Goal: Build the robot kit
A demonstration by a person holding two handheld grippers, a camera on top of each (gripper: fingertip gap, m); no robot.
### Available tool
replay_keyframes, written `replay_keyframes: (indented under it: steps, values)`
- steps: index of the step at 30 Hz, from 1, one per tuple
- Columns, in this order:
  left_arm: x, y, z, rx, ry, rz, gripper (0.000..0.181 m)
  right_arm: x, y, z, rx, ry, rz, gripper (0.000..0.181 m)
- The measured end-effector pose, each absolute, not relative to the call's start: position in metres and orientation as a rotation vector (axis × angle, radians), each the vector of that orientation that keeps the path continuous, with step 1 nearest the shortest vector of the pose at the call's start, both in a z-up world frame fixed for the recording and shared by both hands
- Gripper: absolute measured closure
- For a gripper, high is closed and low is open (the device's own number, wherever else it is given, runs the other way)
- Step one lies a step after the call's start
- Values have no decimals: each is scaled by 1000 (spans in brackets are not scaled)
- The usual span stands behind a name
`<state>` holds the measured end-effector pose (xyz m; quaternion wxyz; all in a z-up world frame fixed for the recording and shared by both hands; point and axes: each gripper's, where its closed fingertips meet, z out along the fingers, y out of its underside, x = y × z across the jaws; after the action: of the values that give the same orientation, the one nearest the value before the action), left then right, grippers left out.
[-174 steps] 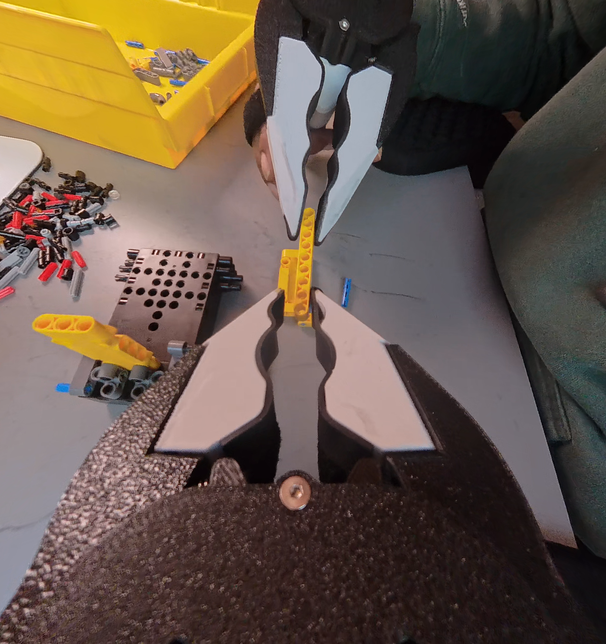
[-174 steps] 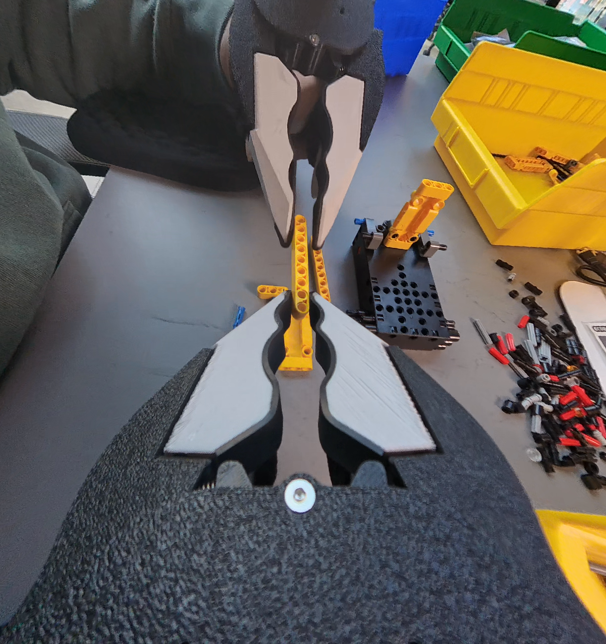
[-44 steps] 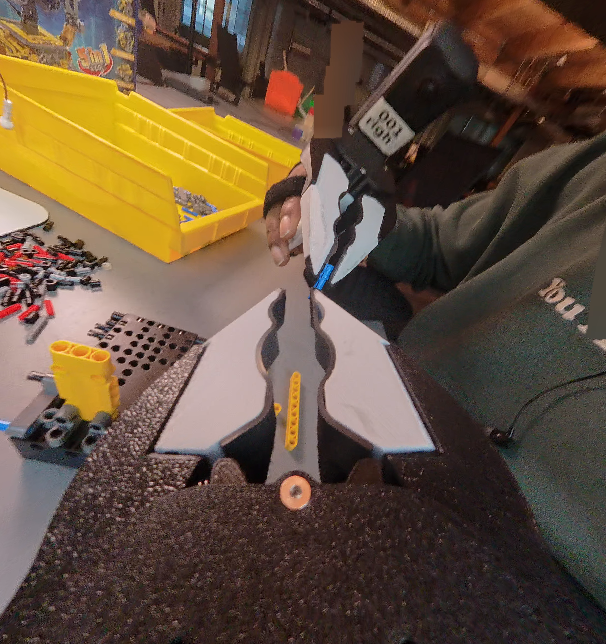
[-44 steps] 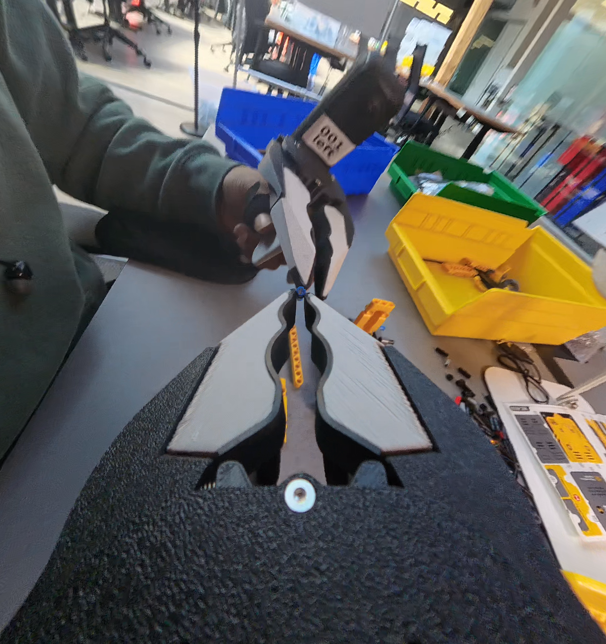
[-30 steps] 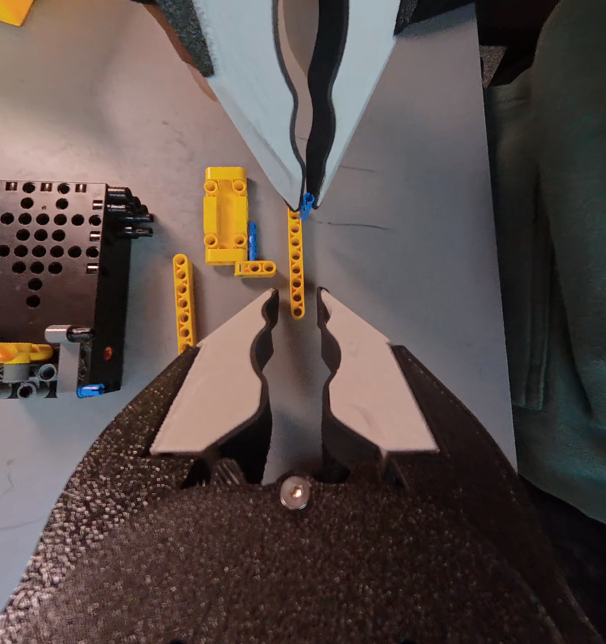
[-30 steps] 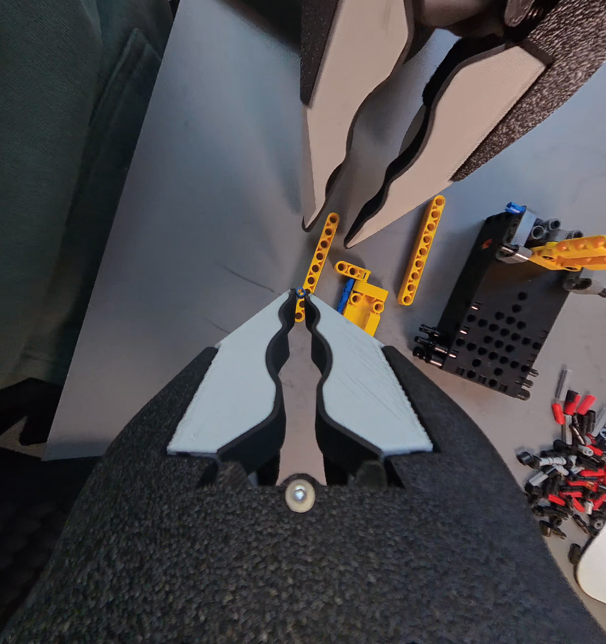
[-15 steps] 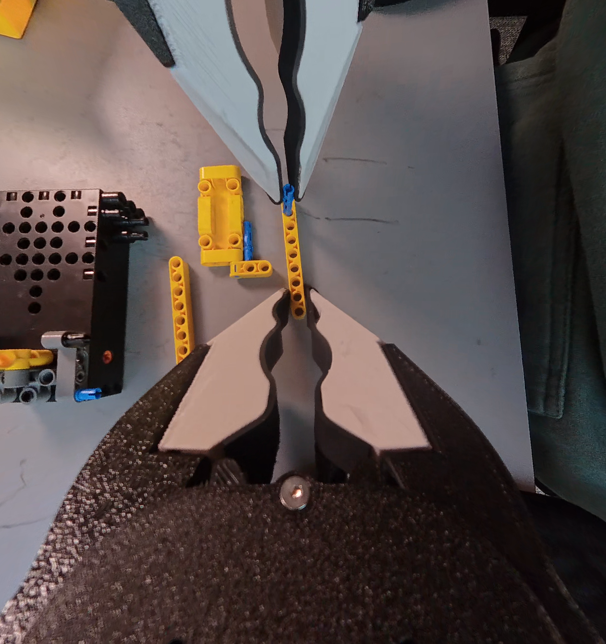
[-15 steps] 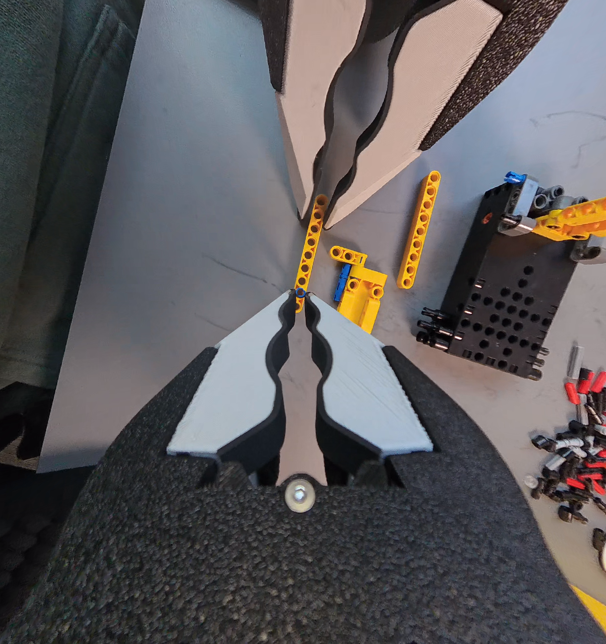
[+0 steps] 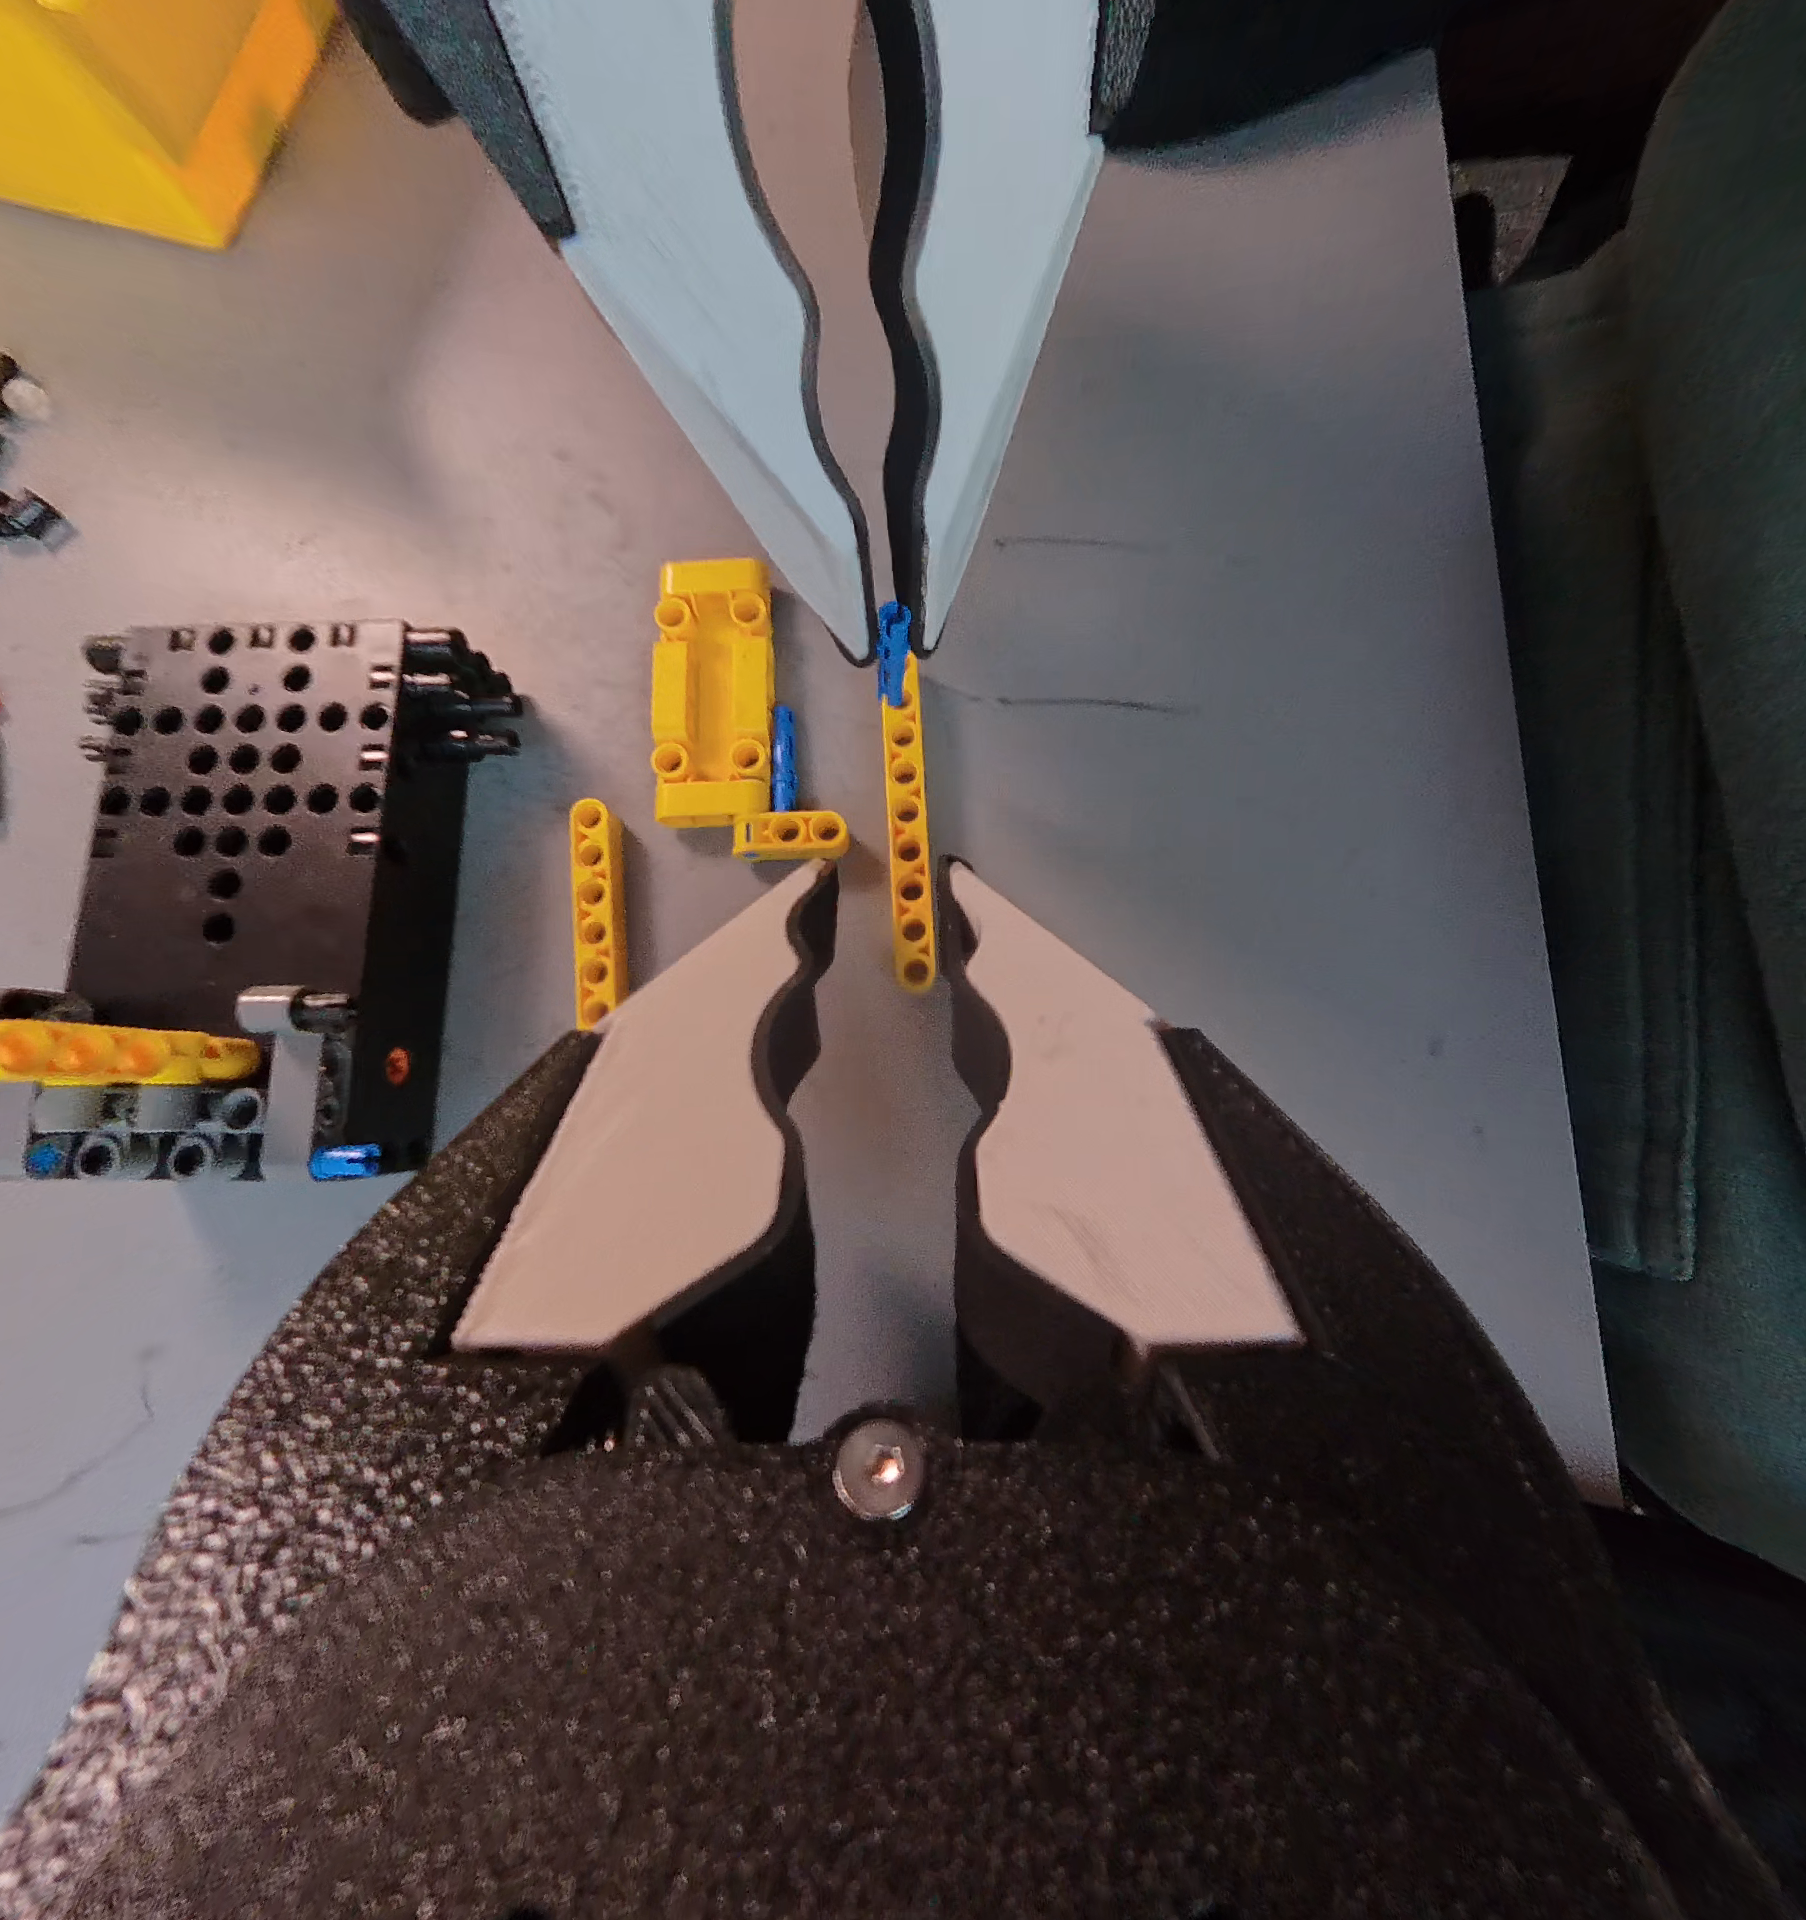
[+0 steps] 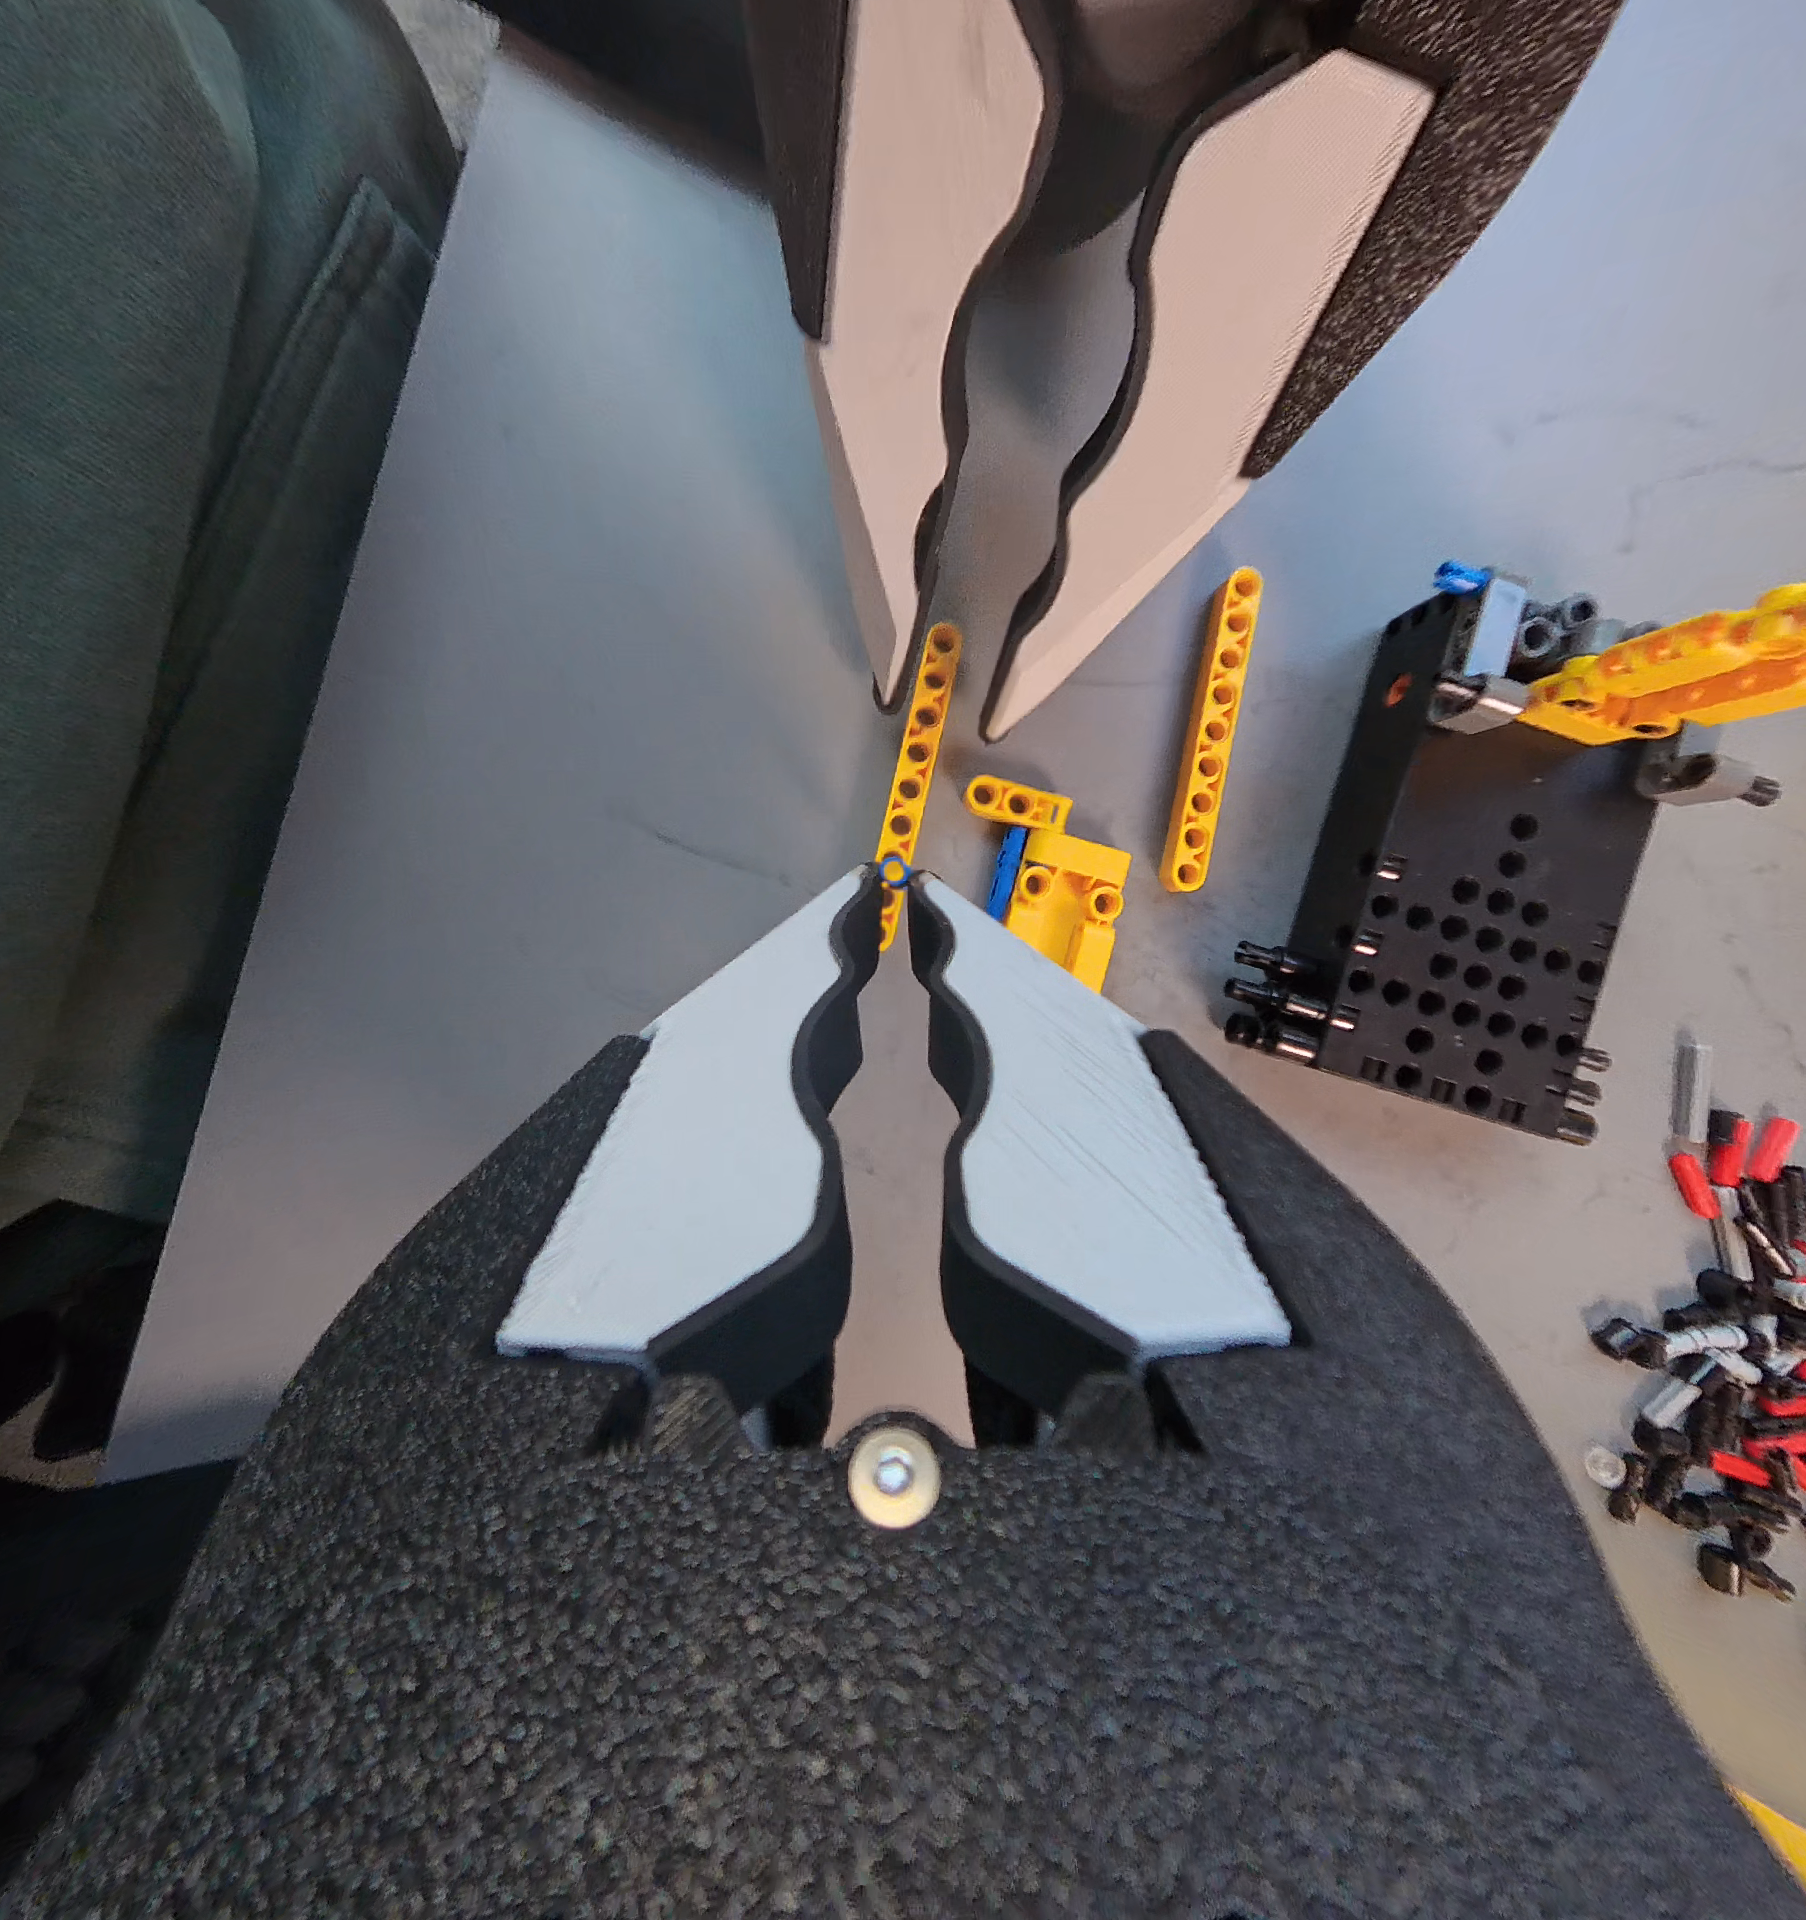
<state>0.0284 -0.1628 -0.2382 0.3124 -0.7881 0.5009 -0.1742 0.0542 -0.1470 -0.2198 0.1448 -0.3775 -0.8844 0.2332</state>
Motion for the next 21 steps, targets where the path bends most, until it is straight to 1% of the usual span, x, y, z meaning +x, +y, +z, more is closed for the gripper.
replay_keyframes:
  steps: [5,8,10,13,16,21]
  values:
    - [38,-154,-205,-1903,1230,-490,162,34,-155,-173,-1079,-2274,988,177]
    - [45,-154,-189,-1820,1196,-535,175,30,-156,-151,-1067,-2153,1109,177]
    - [46,-152,-182,-1788,1176,-535,181,31,-156,-147,-1066,-2127,1141,177]
    - [46,-151,-177,-1769,1145,-561,181,34,-155,-145,-1067,-2093,1166,177]
    - [45,-150,-175,-1769,1128,-566,173,35,-154,-143,-1069,-2063,1187,177]
    - [48,-152,-169,-1742,1118,-598,175,37,-153,-144,-1071,-2043,1200,177]
